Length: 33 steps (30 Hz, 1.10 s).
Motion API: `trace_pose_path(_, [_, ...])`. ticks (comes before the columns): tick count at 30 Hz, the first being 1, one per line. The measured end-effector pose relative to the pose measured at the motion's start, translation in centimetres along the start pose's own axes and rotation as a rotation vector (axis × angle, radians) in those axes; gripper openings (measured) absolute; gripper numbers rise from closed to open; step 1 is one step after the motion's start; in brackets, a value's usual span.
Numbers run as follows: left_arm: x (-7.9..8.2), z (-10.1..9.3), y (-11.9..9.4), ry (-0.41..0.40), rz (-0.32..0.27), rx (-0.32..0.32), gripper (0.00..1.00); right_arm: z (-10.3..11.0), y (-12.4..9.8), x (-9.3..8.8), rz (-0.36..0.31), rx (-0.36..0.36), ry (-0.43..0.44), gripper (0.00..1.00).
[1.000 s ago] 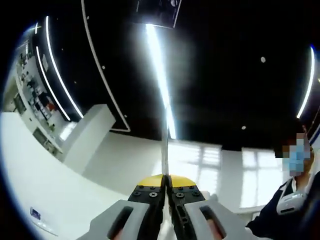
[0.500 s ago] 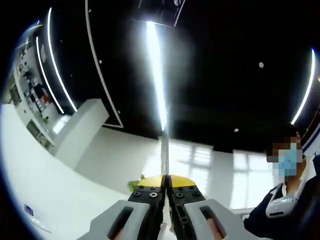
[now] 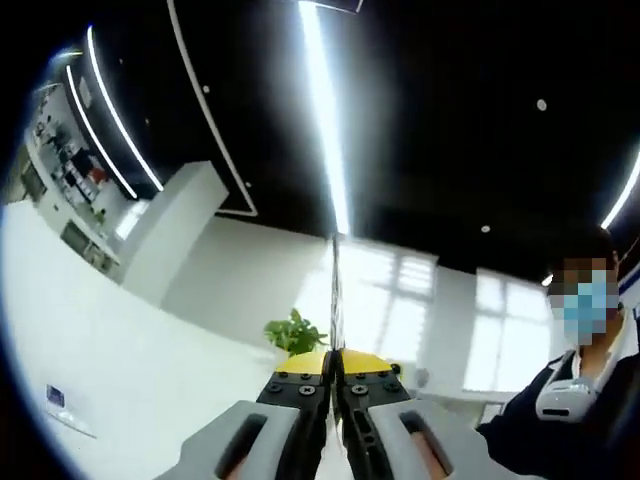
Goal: Arrange the skincare products in the storage area until every visible bottle or jar stands upright without overlapping.
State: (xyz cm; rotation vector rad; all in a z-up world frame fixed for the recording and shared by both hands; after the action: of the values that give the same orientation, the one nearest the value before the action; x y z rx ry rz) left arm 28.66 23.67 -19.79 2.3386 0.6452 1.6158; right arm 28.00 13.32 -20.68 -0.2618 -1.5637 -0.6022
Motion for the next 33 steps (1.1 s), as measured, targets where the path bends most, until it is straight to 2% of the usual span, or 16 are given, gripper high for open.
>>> trace_pose_path(5, [-1.6,-0.6,0.4,0.01,0.072,0.033,0.0,0.5,-1.6,-0.5,0.046,-0.038,-0.036,0.0])
trace_pose_path(8, [-2.7,-0.5,0.6,0.025,0.132,0.06,0.0,0.5,-2.7,-1.3,0.097,-0.067,0.009,0.0])
trace_pose_path(13, [-4.4,-0.4,1.0,0.043,0.213,0.104,0.0,0.6,-4.2,-2.0,0.127,-0.09,0.023,0.0])
trace_pose_path(17, [-6.0,-0.3,0.8,0.068,0.293,0.144,0.0,0.1,-5.4,-2.7,0.177,-0.113,0.033,0.0])
trace_pose_path(22, [-7.4,0.0,0.7,0.063,0.355,0.183,0.0,0.2,-6.4,-3.8,0.249,-0.108,0.037,0.0])
trace_pose_path(27, [-8.9,-0.1,0.7,0.071,0.416,0.203,0.0,0.9,-7.8,-5.0,0.323,-0.108,-0.017,0.01])
trace_pose_path(33, [-11.0,0.1,1.4,0.089,0.501,0.247,0.0,0.5,-9.4,-6.4,0.413,-0.12,-0.092,0.03])
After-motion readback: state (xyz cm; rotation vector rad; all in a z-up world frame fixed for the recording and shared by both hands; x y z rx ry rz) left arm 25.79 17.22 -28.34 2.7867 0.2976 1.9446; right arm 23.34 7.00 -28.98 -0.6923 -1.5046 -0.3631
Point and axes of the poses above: the point that each gripper's makers call its tool centre point, and the gripper's own axes: y roughly forward along the fingers, z roughly to its left, x roughly out of its top, the point moved 2 cm from there along -y, roughly backward along the fingers, and after that the axes turned 3 degrees about -x, right-handed, at the moved point
